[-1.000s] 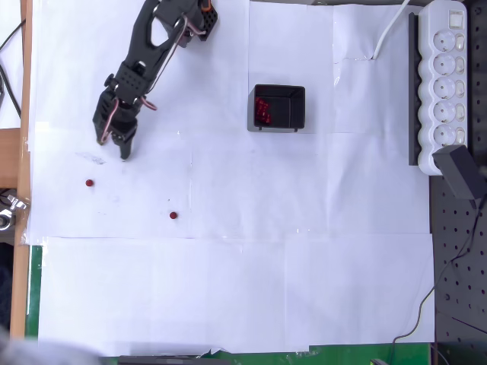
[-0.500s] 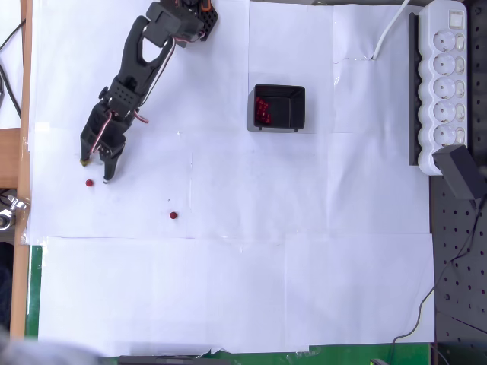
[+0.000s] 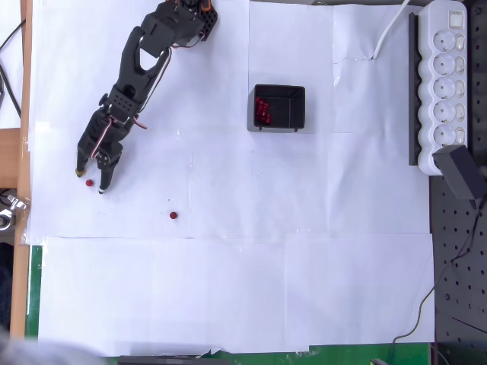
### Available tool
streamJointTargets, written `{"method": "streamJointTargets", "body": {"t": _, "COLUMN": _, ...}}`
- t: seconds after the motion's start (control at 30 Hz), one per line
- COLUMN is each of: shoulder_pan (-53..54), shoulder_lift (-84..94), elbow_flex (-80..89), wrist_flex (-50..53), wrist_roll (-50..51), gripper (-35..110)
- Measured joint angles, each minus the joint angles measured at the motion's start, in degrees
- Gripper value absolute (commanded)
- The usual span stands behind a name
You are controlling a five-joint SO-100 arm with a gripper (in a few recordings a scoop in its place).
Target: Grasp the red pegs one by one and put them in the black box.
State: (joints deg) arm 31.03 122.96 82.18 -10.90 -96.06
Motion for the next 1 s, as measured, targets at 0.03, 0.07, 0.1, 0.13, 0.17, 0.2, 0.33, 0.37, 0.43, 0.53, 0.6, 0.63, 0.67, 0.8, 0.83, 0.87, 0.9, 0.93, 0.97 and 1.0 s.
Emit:
{"method": "streamJointTargets", "body": {"t": 0.03, "shoulder_pan": 0.0, "shoulder_lift": 0.2, "elbow_flex": 0.0, "wrist_flex": -0.6, "wrist_roll": 0.0, "gripper": 25}}
{"method": "streamJointTargets", "body": {"t": 0.07, "shoulder_pan": -0.4, "shoulder_lift": 0.2, "elbow_flex": 0.0, "wrist_flex": -1.0, "wrist_roll": 0.0, "gripper": 25}}
{"method": "streamJointTargets", "body": {"t": 0.1, "shoulder_pan": -0.6, "shoulder_lift": 0.3, "elbow_flex": 0.0, "wrist_flex": -1.6, "wrist_roll": 0.0, "gripper": 25}}
{"method": "streamJointTargets", "body": {"t": 0.13, "shoulder_pan": -0.8, "shoulder_lift": 0.3, "elbow_flex": 0.0, "wrist_flex": -1.8, "wrist_roll": 0.0, "gripper": 25}}
{"method": "streamJointTargets", "body": {"t": 0.17, "shoulder_pan": -0.8, "shoulder_lift": 0.3, "elbow_flex": 0.0, "wrist_flex": -1.8, "wrist_roll": 0.0, "gripper": 25}}
{"method": "streamJointTargets", "body": {"t": 0.2, "shoulder_pan": -0.8, "shoulder_lift": 0.3, "elbow_flex": 0.0, "wrist_flex": -1.8, "wrist_roll": 0.0, "gripper": 25}}
{"method": "streamJointTargets", "body": {"t": 0.33, "shoulder_pan": -1.2, "shoulder_lift": 0.3, "elbow_flex": 0.0, "wrist_flex": -2.0, "wrist_roll": 0.0, "gripper": 25}}
{"method": "streamJointTargets", "body": {"t": 0.37, "shoulder_pan": -1.3, "shoulder_lift": 0.3, "elbow_flex": -0.4, "wrist_flex": -2.5, "wrist_roll": 0.0, "gripper": 25}}
{"method": "streamJointTargets", "body": {"t": 0.43, "shoulder_pan": -1.5, "shoulder_lift": 0.3, "elbow_flex": -0.6, "wrist_flex": -2.8, "wrist_roll": 0.0, "gripper": 25}}
{"method": "streamJointTargets", "body": {"t": 0.53, "shoulder_pan": -1.7, "shoulder_lift": 0.3, "elbow_flex": -0.7, "wrist_flex": -2.7, "wrist_roll": 0.0, "gripper": 24}}
{"method": "streamJointTargets", "body": {"t": 0.6, "shoulder_pan": -1.7, "shoulder_lift": 0.3, "elbow_flex": -0.7, "wrist_flex": -2.7, "wrist_roll": 0.0, "gripper": 21}}
{"method": "streamJointTargets", "body": {"t": 0.63, "shoulder_pan": -1.7, "shoulder_lift": 0.3, "elbow_flex": -0.7, "wrist_flex": -2.7, "wrist_roll": 0.0, "gripper": 21}}
{"method": "streamJointTargets", "body": {"t": 0.67, "shoulder_pan": -1.7, "shoulder_lift": 0.3, "elbow_flex": -0.7, "wrist_flex": -2.7, "wrist_roll": 0.0, "gripper": 21}}
{"method": "streamJointTargets", "body": {"t": 0.8, "shoulder_pan": -1.7, "shoulder_lift": 0.3, "elbow_flex": -0.7, "wrist_flex": -2.7, "wrist_roll": 0.0, "gripper": 21}}
{"method": "streamJointTargets", "body": {"t": 0.83, "shoulder_pan": -1.7, "shoulder_lift": 0.3, "elbow_flex": -0.7, "wrist_flex": -2.7, "wrist_roll": 0.0, "gripper": 18}}
{"method": "streamJointTargets", "body": {"t": 0.87, "shoulder_pan": -1.7, "shoulder_lift": 0.3, "elbow_flex": -0.7, "wrist_flex": -2.7, "wrist_roll": 0.0, "gripper": 17}}
{"method": "streamJointTargets", "body": {"t": 0.9, "shoulder_pan": -1.7, "shoulder_lift": 0.3, "elbow_flex": -0.7, "wrist_flex": -2.7, "wrist_roll": 0.0, "gripper": 14}}
{"method": "streamJointTargets", "body": {"t": 0.93, "shoulder_pan": -1.7, "shoulder_lift": 0.3, "elbow_flex": -0.7, "wrist_flex": -2.7, "wrist_roll": 0.0, "gripper": 12}}
{"method": "streamJointTargets", "body": {"t": 0.97, "shoulder_pan": -1.7, "shoulder_lift": 0.3, "elbow_flex": -0.7, "wrist_flex": -2.7, "wrist_roll": 0.0, "gripper": 8}}
{"method": "streamJointTargets", "body": {"t": 1.0, "shoulder_pan": -1.7, "shoulder_lift": 0.3, "elbow_flex": -0.7, "wrist_flex": -2.7, "wrist_roll": 0.0, "gripper": 8}}
